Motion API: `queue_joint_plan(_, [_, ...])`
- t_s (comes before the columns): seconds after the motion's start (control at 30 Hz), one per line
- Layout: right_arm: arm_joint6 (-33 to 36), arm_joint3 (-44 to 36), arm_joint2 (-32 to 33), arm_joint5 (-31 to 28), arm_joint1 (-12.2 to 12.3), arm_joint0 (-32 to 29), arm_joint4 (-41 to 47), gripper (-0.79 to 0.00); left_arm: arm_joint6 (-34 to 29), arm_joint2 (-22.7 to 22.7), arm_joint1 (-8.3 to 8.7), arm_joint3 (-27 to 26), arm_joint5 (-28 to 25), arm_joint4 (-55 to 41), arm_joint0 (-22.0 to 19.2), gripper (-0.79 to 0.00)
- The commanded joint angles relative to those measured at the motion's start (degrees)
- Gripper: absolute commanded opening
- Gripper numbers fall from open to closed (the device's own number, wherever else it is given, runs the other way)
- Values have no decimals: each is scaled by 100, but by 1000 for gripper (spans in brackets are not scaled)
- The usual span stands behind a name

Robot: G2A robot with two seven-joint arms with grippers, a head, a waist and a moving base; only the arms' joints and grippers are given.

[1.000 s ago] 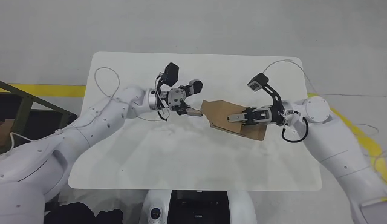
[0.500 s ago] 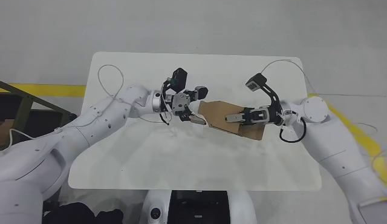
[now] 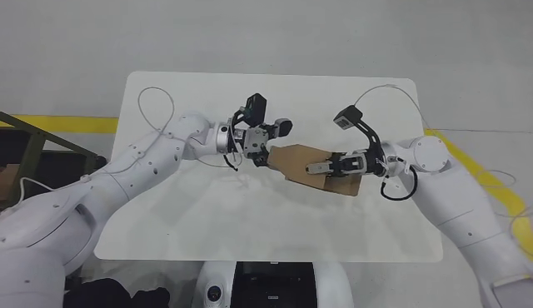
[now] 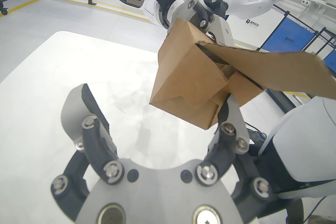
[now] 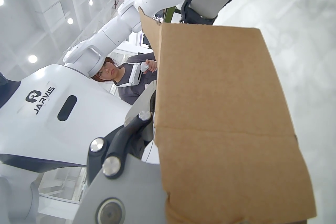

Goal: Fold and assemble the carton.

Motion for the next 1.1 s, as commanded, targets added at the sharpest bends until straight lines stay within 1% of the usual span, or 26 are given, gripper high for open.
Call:
queue_joint_plan(0.0, [-2, -7, 1, -3, -2, -6, -11, -785, -60, -25, -16, -15, 0, 0, 14, 0])
queue_joint_plan(0.33, [8, 11, 20, 8, -18, -10, -8, -785, -353, -182, -86, -76, 0, 49, 53, 0])
queue_joint_plan(0.5, [-4, 34, 46, -4, -23, -15, 5, -785, -464, -238, -96, -122, 0, 38, 78, 0])
queue_joint_plan(0.6, [-51, 112, 98, -51, -19, -21, -9, -785, -397, -324, -70, -110, 0, 6, 102, 0])
queue_joint_plan(0.7, [-99, 195, 167, -99, -11, -38, 2, -785, -261, -440, 5, -89, 0, 23, 157, 0])
queue_joint_plan(0.8, [-166, 322, 254, -166, 2, -61, -27, -785, -84, -576, 123, -61, 0, 27, 255, 0])
queue_joint_plan(1.0, [-354, 643, 394, -328, 16, -93, -274, -785, 206, -887, 428, -133, 0, 81, 499, 0])
queue_joint_plan(1.07, [-532, 705, 407, -285, 13, -93, -472, -785, 295, -1041, 526, -183, 0, 145, 545, 0])
